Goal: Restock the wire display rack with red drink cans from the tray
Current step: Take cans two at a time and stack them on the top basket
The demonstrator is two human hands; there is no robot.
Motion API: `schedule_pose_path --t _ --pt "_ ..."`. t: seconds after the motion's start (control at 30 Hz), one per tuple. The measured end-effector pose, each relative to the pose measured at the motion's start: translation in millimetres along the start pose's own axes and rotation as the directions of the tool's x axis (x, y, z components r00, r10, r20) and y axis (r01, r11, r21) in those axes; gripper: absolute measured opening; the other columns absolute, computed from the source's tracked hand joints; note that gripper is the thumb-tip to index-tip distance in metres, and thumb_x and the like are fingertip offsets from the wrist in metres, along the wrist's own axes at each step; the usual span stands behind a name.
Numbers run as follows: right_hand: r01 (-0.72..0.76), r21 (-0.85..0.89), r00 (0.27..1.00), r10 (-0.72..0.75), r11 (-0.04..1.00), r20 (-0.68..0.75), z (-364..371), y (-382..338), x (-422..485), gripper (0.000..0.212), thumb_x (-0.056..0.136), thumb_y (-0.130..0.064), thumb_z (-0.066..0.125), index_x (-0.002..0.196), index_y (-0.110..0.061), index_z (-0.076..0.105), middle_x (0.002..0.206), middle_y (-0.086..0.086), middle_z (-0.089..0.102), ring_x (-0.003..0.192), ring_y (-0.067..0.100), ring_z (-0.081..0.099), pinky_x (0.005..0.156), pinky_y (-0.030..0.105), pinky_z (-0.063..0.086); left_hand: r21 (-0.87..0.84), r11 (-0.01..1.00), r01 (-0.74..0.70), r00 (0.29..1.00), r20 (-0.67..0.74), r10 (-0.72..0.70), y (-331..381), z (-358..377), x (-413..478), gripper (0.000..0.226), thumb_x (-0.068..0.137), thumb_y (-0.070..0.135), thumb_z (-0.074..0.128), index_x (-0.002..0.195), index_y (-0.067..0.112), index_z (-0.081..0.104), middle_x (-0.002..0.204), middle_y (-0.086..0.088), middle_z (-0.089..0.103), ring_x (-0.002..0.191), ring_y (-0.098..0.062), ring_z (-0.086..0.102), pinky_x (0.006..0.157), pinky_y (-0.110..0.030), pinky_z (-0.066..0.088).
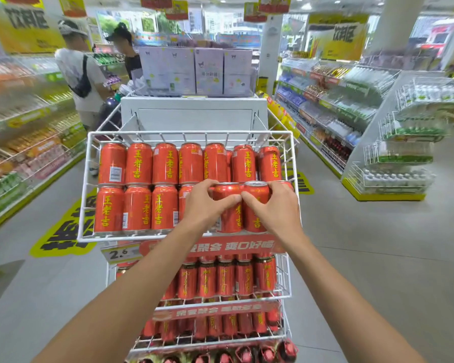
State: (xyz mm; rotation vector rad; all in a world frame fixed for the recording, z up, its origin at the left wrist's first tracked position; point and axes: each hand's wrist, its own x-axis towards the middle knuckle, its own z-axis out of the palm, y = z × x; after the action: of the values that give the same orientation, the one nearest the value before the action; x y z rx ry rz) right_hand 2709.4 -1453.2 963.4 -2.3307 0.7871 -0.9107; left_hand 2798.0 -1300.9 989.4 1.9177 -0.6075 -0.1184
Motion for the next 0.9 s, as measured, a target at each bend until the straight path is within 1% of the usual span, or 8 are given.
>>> schedule_pose_path --t 0.1,0.23,0.33,0.4,0.53,0.63,0.73,0.9 --pt "0.066 0.01 0.997 -0.067 0.998 0.047 -6 6 -3 0.039 0.082 -0.056 0.072 0.103 -0.024 0.071 0.1 0.001 0.068 0.104 0.024 0.061 0.085 0.035 0.048 -0.007 0.999 0.034 0.997 0.071 -0.033 -1 0 3 0.059 0.078 0.033 0.09 0.129 0.017 0.064 0.105 0.01 0.067 0.094 -0.008 0.065 0.072 -0.018 0.05" --pt "0.073 -0.078 0.997 -0.074 0.994 -0.008 -10 5 -2 0.043 0.081 -0.059 0.077 0.104 -0.023 0.073 0.098 0.0 0.07 0.098 0.021 0.063 0.077 0.034 0.048 0.075 0.996 0.044 0.993 0.102 -0.052 -2 3 6 0.084 0.078 0.033 0.09 0.149 0.015 0.05 0.131 0.003 0.06 0.106 -0.014 0.059 0.085 -0.024 0.052" --pt "0.04 -0.173 0.999 -0.043 0.984 -0.012 -7 2 5 0.052 0.079 -0.066 0.076 0.1 -0.018 0.072 0.099 0.005 0.068 0.1 0.026 0.064 0.075 0.036 0.048 0.145 0.989 0.02 0.996 0.079 -0.031 3 9 9 0.067 0.078 0.034 0.089 0.135 0.013 0.059 0.112 0.003 0.065 0.087 -0.008 0.061 0.065 -0.018 0.047" --pt "0.012 -0.238 1.0 -0.015 0.971 -0.01 -6 1 9 0.06 0.079 -0.069 0.074 0.097 -0.013 0.069 0.1 0.008 0.065 0.098 0.03 0.065 0.07 0.035 0.044 0.191 0.981 0.021 0.996 0.08 -0.037 6 12 16 0.053 0.077 0.036 0.089 0.12 0.014 0.065 0.102 0.002 0.07 0.082 -0.012 0.066 0.06 -0.022 0.047" --pt "-0.005 -0.285 1.0 -0.001 0.959 -0.019 -6 0 13 0.065 0.08 -0.071 0.073 0.099 -0.009 0.067 0.102 0.011 0.064 0.098 0.033 0.064 0.071 0.035 0.04 0.264 0.964 0.043 0.995 0.073 -0.065 7 18 24 0.05 0.078 0.041 0.089 0.105 0.016 0.055 0.093 0.007 0.062 0.086 -0.016 0.064 0.072 -0.034 0.05" --pt "0.024 -0.305 0.999 -0.03 0.952 -0.016 -3 1 12 0.062 0.084 -0.069 0.071 0.098 -0.009 0.068 0.104 0.011 0.062 0.1 0.033 0.064 0.073 0.035 0.039 0.271 0.962 0.028 0.999 0.034 -0.038 0 21 24 0.057 0.075 0.047 0.089 0.113 0.014 0.062 0.103 0.001 0.068 0.093 -0.021 0.067 0.076 -0.036 0.055" --pt "0.034 -0.299 0.999 -0.036 0.954 0.0 -3 1 13 0.058 0.085 -0.067 0.07 0.096 -0.01 0.068 0.105 0.011 0.062 0.102 0.033 0.063 0.076 0.036 0.042 0.31 0.95 0.029 1.0 -0.007 -0.028 -7 24 21 0.061 0.076 0.052 0.086 0.114 0.013 0.058 0.11 -0.005 0.066 0.098 -0.026 0.064 0.082 -0.043 0.058" --pt "0.04 -0.284 0.999 -0.031 0.958 0.039 -3 4 16 0.057 0.083 -0.063 0.074 0.098 -0.009 0.068 0.103 0.012 0.064 0.099 0.033 0.064 0.071 0.034 0.038 0.332 0.943 0.024 1.0 -0.002 -0.025 -8 24 21 0.064 0.074 0.056 0.085 0.112 0.013 0.057 0.11 -0.006 0.065 0.098 -0.027 0.064 0.085 -0.047 0.058"
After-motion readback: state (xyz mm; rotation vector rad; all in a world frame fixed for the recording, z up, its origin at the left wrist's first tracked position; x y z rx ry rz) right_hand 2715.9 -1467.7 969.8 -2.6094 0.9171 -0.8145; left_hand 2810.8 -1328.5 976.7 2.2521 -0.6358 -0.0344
